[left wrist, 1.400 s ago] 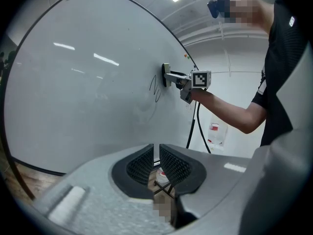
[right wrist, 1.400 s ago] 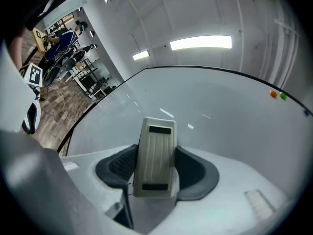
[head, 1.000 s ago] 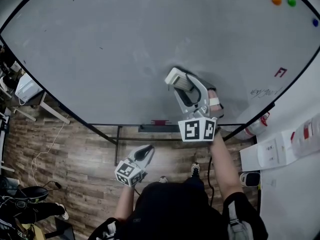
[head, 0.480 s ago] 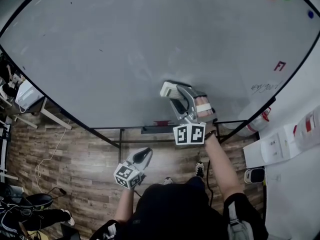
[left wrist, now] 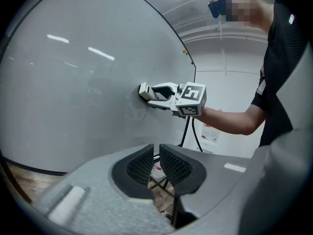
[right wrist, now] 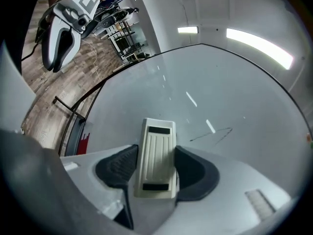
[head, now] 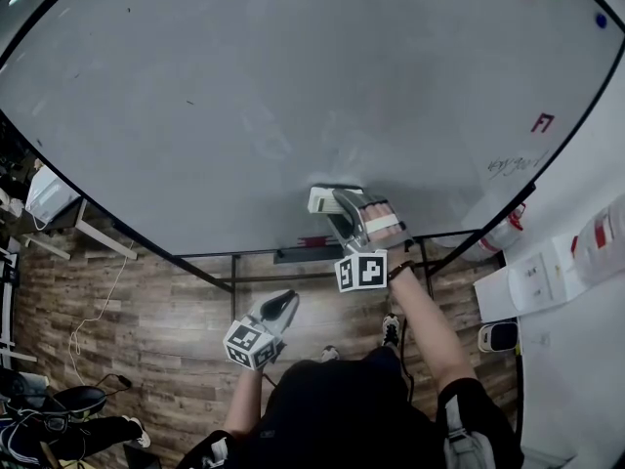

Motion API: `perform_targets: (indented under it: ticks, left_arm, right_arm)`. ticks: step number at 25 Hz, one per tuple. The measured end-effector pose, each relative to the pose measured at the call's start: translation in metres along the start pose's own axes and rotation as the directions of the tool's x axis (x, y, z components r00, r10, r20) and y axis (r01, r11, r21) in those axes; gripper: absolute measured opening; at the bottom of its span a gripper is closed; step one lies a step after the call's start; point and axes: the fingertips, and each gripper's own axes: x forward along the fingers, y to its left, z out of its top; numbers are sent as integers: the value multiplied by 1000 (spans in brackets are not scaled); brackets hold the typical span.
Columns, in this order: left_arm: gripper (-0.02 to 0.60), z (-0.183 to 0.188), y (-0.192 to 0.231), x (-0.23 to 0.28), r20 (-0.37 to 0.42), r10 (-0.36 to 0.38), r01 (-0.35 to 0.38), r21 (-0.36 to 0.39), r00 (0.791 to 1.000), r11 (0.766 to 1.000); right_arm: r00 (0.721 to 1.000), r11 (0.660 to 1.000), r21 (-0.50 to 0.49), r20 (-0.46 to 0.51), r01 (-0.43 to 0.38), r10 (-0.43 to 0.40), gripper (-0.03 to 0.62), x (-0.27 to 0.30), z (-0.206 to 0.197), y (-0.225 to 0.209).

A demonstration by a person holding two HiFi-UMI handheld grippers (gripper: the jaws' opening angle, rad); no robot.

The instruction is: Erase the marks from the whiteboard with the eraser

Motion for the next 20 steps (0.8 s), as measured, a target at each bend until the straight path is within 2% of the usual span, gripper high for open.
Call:
perform_targets:
  ticks: [6,14,20]
  left_arm:
    - [46,0,5,-2,5,9,-9,-4,1000,1000]
    - [46,3,9,2,18,9,-9,-5,1000,1000]
    - [46,3,12,0,28,7,-6,-26,1000,1000]
  right_arm:
    - [1000,1000,-11,-1,1,-1,241,-4,1,-15]
    - [992,992,38,31,123,-125,241,-22,15,-98]
    - [971,967,120,53,225,-232,241,-39,25,-166]
